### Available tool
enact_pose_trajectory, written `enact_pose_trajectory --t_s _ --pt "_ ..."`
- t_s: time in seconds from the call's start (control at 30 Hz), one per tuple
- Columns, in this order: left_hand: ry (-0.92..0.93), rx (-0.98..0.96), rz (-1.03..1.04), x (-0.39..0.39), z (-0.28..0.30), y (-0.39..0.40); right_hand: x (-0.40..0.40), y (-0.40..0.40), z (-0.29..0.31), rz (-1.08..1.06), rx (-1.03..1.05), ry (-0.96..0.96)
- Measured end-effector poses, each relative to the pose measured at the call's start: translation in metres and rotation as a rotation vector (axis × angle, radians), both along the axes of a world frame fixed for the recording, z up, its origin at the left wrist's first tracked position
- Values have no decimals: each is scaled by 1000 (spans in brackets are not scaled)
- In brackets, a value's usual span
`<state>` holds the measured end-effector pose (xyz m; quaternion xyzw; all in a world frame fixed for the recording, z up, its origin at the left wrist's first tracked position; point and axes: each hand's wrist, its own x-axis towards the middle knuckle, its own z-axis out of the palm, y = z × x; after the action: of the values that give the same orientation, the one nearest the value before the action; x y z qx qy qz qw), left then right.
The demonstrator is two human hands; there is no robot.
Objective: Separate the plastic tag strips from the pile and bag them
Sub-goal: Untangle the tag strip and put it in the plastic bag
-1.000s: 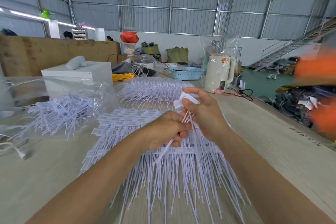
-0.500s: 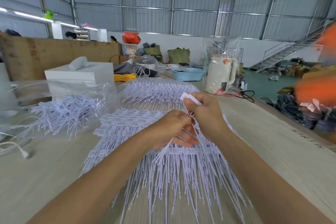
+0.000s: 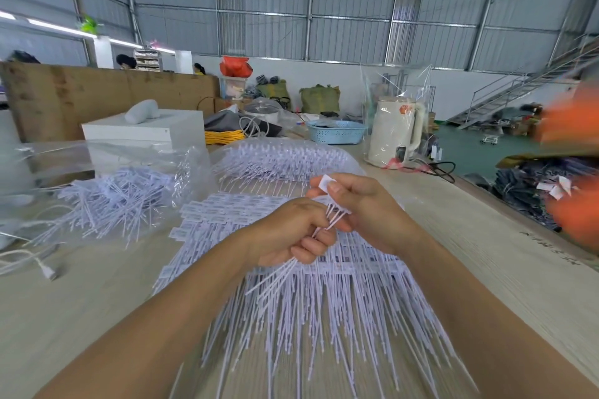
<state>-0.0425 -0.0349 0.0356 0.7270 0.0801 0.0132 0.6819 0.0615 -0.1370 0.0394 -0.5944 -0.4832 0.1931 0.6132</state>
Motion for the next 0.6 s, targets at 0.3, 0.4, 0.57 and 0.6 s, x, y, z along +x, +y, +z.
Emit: enact_pose_trajectory --t_s 0.3,0.4,0.57,0.6 --pt "-48 270 101 -4 -5 -1 0 8 -9 5 20 -12" --pt "-101 296 137 -8 -9 1 -3 13 -8 -95 123 37" --pt "-109 355 248 -22 -14 15 0 19 -3 -242 228 163" --pt "-110 358 254 -24 -14 17 -1 20 -3 -238 218 150"
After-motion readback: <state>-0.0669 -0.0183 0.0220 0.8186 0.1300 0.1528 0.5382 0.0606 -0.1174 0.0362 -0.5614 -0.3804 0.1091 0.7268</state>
